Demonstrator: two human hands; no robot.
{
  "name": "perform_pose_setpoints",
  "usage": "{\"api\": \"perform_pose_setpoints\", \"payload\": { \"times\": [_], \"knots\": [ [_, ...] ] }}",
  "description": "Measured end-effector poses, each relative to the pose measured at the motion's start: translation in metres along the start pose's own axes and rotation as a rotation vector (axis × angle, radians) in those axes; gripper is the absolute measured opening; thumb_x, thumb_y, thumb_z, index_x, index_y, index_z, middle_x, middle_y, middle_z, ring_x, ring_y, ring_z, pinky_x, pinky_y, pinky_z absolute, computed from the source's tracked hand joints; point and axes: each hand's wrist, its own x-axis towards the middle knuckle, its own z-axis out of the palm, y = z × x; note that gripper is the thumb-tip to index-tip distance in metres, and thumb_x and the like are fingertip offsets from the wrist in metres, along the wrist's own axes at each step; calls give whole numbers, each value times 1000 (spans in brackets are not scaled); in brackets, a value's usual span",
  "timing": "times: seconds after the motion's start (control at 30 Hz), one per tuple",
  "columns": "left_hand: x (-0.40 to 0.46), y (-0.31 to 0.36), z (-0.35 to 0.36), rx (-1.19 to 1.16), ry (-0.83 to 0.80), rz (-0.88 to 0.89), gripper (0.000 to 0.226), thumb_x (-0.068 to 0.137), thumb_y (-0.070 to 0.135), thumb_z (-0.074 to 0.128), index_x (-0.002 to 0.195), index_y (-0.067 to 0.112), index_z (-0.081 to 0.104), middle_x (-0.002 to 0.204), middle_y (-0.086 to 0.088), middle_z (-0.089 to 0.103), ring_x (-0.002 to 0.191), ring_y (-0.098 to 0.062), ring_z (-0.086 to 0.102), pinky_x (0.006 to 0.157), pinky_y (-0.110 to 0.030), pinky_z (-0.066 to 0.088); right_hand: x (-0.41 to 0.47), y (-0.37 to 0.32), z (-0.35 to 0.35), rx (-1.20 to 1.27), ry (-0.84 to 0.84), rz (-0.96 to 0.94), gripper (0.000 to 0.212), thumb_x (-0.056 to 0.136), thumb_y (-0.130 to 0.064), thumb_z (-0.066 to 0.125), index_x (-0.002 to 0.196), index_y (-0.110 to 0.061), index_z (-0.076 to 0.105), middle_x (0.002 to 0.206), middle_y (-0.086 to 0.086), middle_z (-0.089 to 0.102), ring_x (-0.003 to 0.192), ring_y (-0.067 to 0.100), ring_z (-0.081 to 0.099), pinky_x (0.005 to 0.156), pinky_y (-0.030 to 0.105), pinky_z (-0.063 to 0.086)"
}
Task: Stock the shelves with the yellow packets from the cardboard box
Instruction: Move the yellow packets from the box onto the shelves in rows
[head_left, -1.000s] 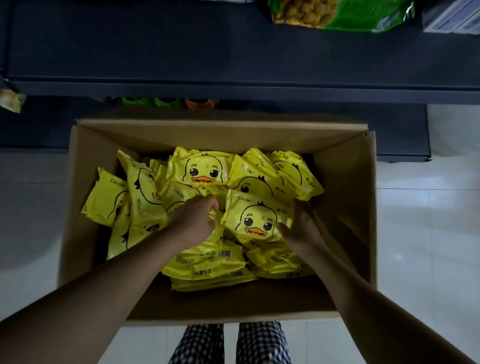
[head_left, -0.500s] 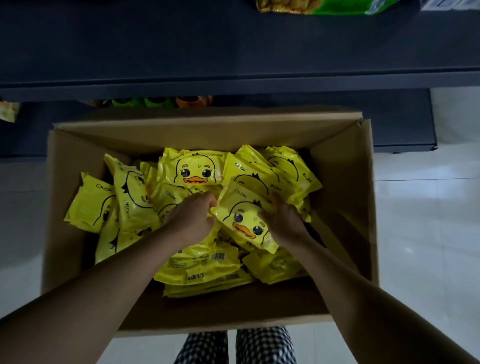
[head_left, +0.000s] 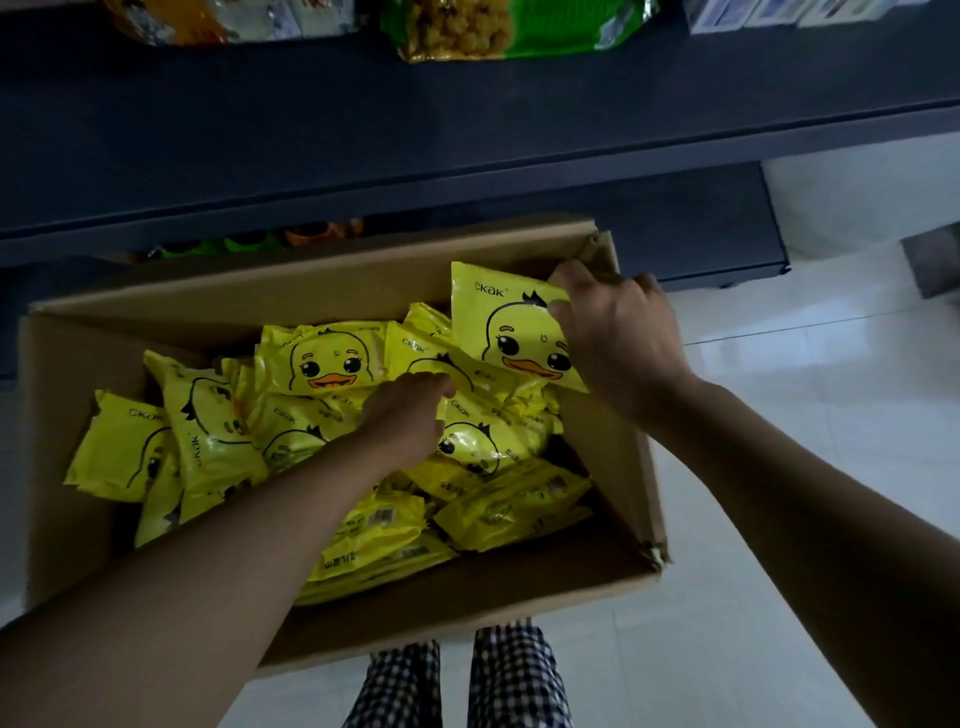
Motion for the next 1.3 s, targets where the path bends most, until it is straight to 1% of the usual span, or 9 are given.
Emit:
{"api": "perform_pose_setpoints", "payload": {
  "times": [0.1, 0.23, 0.43, 0.6, 0.8, 0.93, 1.03, 1.17, 1.3],
  "knots": [
    [15, 10, 12, 56, 37, 77, 50, 86, 14, 61, 131, 31, 50, 137, -2, 51, 126, -25, 45, 99, -34, 40, -1, 11, 2, -29, 50, 17, 22, 100, -23, 38, 117, -13, 48, 80, 7, 56, 70, 27, 47, 89, 37, 33],
    [32, 14, 24, 345, 41, 244, 57, 84, 13, 61, 137, 26, 45, 140, 0, 46, 134, -21, 34, 113, -37, 20, -3, 21, 9, -21, 65, 19, 22, 99, -23, 41, 116, -11, 50, 71, 3, 48, 75, 33, 56, 84, 36, 36],
    [36, 22, 35, 429, -129, 277, 48, 87, 9, 57, 131, 24, 53, 133, -4, 49, 126, -26, 45, 99, -37, 41, -4, 26, 16, 42, 125, -14, 22, 99, -24, 42, 114, -11, 52, 74, 4, 52, 73, 30, 57, 76, 33, 34],
    [25, 25, 24, 382, -118, 105, 36, 87, 1, 52, 119, 15, 62, 122, -10, 57, 117, -30, 52, 92, -35, 42, -5, 29, 14, 109, 104, 26, 23, 99, -25, 41, 115, -13, 51, 72, 2, 50, 68, 25, 51, 76, 32, 35],
    [-8, 7, -35, 213, 2, -34, 36, 89, 8, 52, 119, 25, 62, 125, -2, 61, 113, -26, 57, 77, -28, 43, -17, 21, -12, 90, 97, 34, 24, 99, -24, 39, 117, -12, 49, 71, 3, 51, 69, 27, 54, 78, 36, 41],
    [-44, -2, -89, 36, 103, -101, 46, 88, 4, 53, 127, 28, 57, 131, -6, 58, 115, -29, 56, 87, -34, 47, -28, 6, -49, 87, 142, 27, 22, 99, -22, 39, 117, -12, 49, 73, 7, 52, 74, 33, 56, 72, 34, 33],
    [-75, 1, -132, -58, 180, -91, 44, 89, 1, 54, 126, 25, 56, 125, -5, 59, 103, -28, 60, 83, -35, 48, -33, -10, -86, 67, 193, 4, 21, 99, -21, 40, 113, -11, 51, 76, 13, 59, 80, 36, 59, 72, 34, 33],
    [-115, 11, -197, -28, 288, -48, 40, 89, 1, 52, 118, 27, 60, 124, -2, 60, 107, -26, 58, 81, -34, 49, -43, -37, -148, 1, 283, -26, 19, 97, -19, 42, 111, -11, 52, 91, 23, 67, 88, 41, 59, 69, 35, 28],
    [-159, 25, -268, -55, 365, 13, 41, 88, 1, 48, 116, 29, 60, 122, 1, 61, 96, -21, 59, 79, -32, 48, -61, -65, -218, -36, 373, -67, 20, 97, -18, 41, 112, -10, 51, 86, 22, 65, 86, 39, 60, 71, 33, 29]
  ]
}}
